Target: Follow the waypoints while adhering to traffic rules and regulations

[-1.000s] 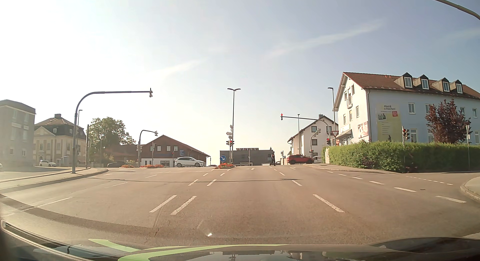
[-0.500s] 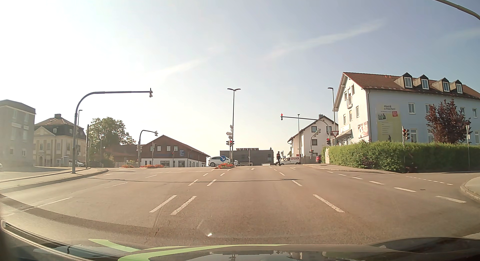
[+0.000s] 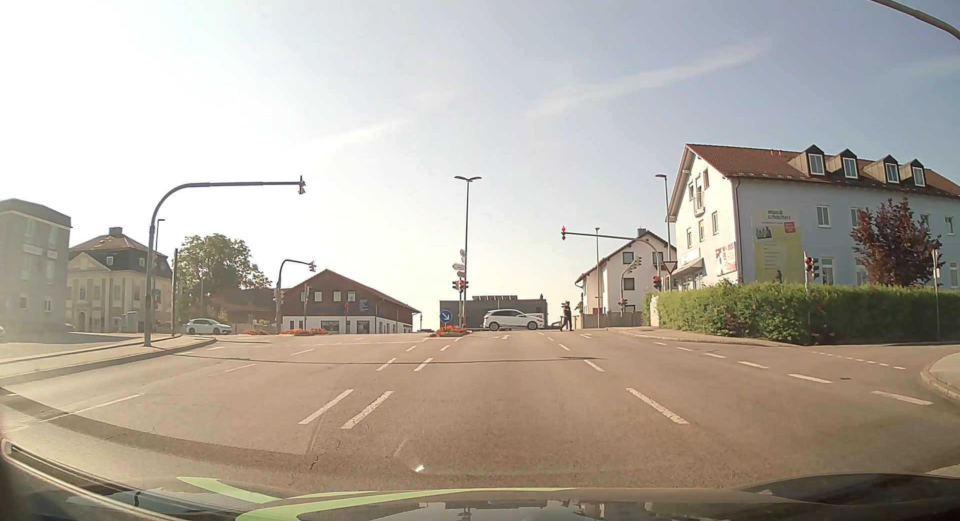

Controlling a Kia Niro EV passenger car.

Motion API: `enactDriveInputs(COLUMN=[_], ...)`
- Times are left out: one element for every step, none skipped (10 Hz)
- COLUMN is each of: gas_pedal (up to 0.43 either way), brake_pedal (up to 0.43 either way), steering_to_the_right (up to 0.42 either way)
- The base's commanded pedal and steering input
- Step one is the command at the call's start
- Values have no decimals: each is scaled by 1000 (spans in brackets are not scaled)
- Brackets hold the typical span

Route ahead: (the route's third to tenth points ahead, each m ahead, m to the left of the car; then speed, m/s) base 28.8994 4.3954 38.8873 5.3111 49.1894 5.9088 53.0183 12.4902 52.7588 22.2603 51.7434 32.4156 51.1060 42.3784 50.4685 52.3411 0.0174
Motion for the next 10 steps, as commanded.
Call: enactDriveInputs(gas_pedal=[0, 0, 0, 0, 0, 0, 0, 0, 0, 0], brake_pedal=[311, 305, 311, 311, 311, 311, 311, 311, 311, 311], steering_to_the_right=[-15, -15, -15, -15, -15, -14, -14, -15, -15, -15])
